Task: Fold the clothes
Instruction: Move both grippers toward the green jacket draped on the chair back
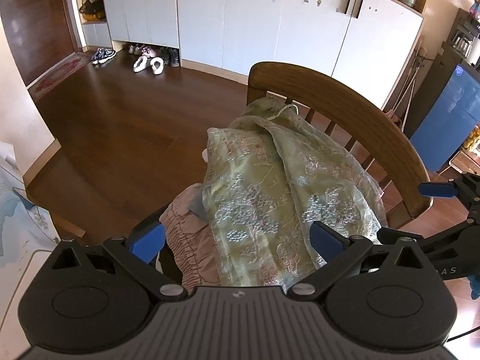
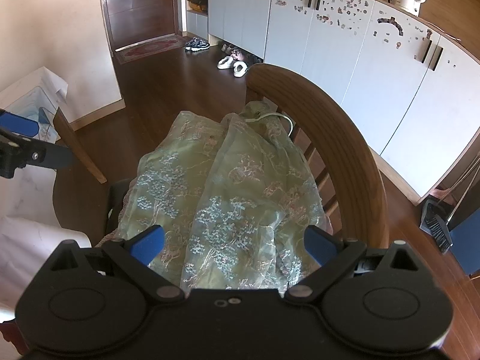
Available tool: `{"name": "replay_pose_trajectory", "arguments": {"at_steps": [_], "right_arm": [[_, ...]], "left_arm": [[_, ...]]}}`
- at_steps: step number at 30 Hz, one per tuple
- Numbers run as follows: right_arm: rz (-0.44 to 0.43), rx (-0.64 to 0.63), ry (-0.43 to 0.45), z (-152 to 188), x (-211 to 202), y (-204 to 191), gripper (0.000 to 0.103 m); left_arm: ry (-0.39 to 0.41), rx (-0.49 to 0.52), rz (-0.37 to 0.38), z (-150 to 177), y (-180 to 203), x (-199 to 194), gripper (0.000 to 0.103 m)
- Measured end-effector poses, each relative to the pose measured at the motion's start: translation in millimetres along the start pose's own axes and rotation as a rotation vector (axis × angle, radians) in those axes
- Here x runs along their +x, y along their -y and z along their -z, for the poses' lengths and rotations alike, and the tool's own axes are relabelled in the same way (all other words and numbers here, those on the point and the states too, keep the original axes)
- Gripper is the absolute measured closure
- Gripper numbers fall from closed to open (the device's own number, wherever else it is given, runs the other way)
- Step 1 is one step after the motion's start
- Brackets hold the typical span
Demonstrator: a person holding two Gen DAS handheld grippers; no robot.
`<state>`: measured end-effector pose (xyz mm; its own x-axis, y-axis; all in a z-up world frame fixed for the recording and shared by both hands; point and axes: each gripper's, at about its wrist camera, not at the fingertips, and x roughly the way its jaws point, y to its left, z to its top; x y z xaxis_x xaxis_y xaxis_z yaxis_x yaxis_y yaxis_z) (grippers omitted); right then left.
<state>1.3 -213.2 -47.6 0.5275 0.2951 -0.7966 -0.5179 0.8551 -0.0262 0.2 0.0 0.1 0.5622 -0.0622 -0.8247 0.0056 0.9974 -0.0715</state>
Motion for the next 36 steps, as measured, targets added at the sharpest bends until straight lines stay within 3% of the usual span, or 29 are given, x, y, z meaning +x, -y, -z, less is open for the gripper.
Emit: {"name": "replay_pose_trajectory", "arguments": {"at_steps": [5, 20, 36], "right_arm": [[0.004, 0.000, 0.001, 1, 3, -1, 0.000], [0.003, -0.001, 0.000, -4, 3, 2, 0.000], [-0.004, -0.001, -0.012, -6, 7, 2, 0.000]], "left_arm": [[0.020, -0.023, 0.030, 4, -4, 2, 0.000], [-0.044, 0.004, 0.021, 4, 4, 13, 0.000], [-0.051, 0.023, 0.012, 2, 4, 15, 0.000]]}}
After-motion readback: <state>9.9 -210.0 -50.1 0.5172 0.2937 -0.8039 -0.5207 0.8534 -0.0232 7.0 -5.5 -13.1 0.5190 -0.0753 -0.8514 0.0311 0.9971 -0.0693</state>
